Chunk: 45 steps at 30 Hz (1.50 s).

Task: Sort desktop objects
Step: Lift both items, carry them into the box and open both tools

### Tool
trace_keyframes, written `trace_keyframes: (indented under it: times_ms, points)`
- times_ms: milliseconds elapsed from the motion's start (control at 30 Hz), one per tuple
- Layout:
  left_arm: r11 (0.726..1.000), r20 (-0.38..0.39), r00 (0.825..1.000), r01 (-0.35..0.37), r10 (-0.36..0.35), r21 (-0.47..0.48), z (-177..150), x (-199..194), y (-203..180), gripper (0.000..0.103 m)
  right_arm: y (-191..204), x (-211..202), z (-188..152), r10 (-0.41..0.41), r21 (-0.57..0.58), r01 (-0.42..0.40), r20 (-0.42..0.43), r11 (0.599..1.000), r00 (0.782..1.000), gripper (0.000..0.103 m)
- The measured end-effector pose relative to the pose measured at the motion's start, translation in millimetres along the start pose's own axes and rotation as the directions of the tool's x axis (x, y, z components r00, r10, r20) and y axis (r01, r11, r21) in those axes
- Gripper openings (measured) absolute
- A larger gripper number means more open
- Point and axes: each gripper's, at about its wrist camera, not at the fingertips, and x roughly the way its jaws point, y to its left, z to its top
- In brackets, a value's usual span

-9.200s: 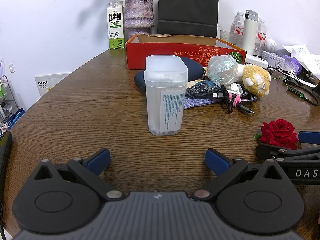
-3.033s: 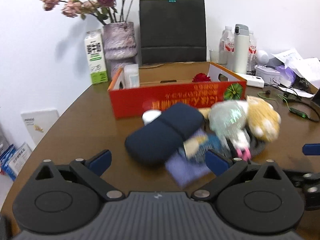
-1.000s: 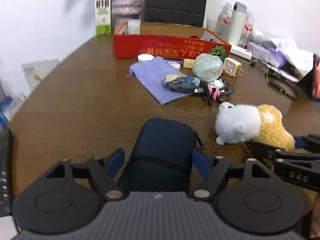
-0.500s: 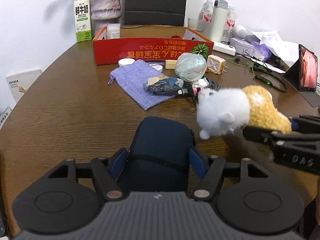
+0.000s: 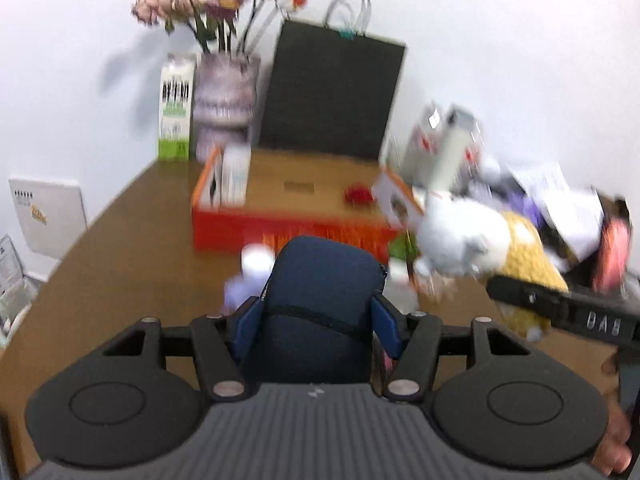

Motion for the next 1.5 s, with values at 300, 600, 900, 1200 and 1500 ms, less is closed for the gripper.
trace_keyframes:
  times_ms: [300,600,900,1200,1500]
  points:
    - [0.997,-0.095,0.993,-0.072,0.07,-0.013,133,144,4,0.06,-5,157,134,-0.106,-0.048,0.103,-0.057,0.993,0.993,0.045]
    - [0.98,-0.269,0.947,-0.193,0.173,-0.047,153,276,23,0.061,-40,339,163,-0.098,0.043,0.119,-0.341,0.992,0.935,0.045]
    - [0.955,-0.359,0.896,-0.294,0.262,-0.036,128,325,30,0.067,-50,395,127,-0.145,-0.008,0.162,-0.487,0.987,0.861,0.047]
    - [0.953,-0.213,0.931,-0.304,0.295,-0.01,126,285,17,0.082,-47,379,130,-0.158,-0.005,0.177,-0.483,0.984,0.861,0.069]
    - [0.955,-0.158,0.95,-0.284,0.269,-0.085,130,221,12,0.095,-42,293,159,-0.219,-0.045,0.218,-0.368,0.975,0.904,0.08]
